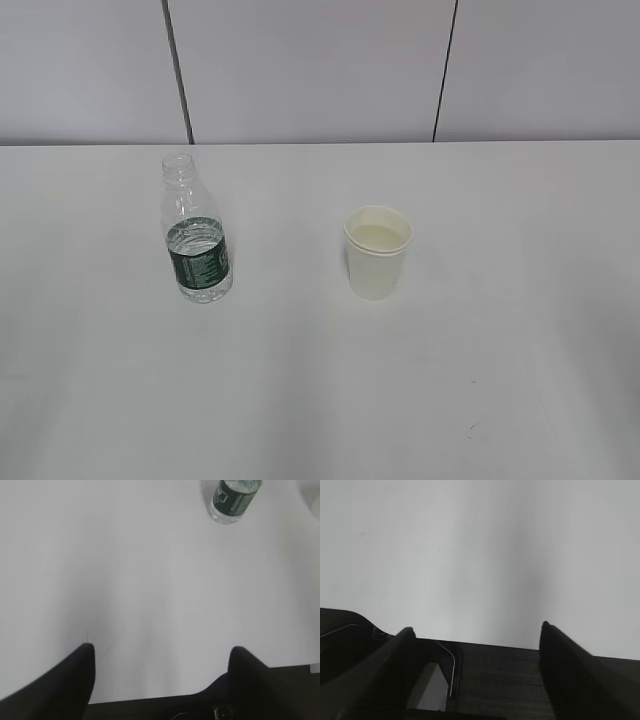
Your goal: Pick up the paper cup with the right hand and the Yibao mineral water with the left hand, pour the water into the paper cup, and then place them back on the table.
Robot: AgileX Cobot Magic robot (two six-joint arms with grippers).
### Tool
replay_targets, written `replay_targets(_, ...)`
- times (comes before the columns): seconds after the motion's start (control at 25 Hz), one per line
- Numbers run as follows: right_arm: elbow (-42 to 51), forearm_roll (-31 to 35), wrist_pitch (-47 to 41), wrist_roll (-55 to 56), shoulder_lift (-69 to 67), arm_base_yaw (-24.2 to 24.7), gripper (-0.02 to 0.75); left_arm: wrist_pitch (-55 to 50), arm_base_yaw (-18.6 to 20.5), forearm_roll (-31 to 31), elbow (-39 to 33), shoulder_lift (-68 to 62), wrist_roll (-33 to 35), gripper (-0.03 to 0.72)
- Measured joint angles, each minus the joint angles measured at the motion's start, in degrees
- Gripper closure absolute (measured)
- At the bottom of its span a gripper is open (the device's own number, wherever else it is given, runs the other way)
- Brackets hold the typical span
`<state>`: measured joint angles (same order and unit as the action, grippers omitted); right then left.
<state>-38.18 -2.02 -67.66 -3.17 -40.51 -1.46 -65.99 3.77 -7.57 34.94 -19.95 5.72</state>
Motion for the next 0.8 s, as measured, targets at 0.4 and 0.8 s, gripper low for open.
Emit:
replay_targets(0.4, 8.46, 0.00, 6.14, 0.08, 8.31, 0.00, 0.148, 2.66, 0.00, 0.00, -5.54, 4.76, 0.02, 0.188)
replay_targets(0.8, 10.96, 0.35, 14.47, 0.76, 17.21, 0.00, 0.150, 2.52, 0.00, 0.00, -5.54, 19.52, 0.02, 0.200)
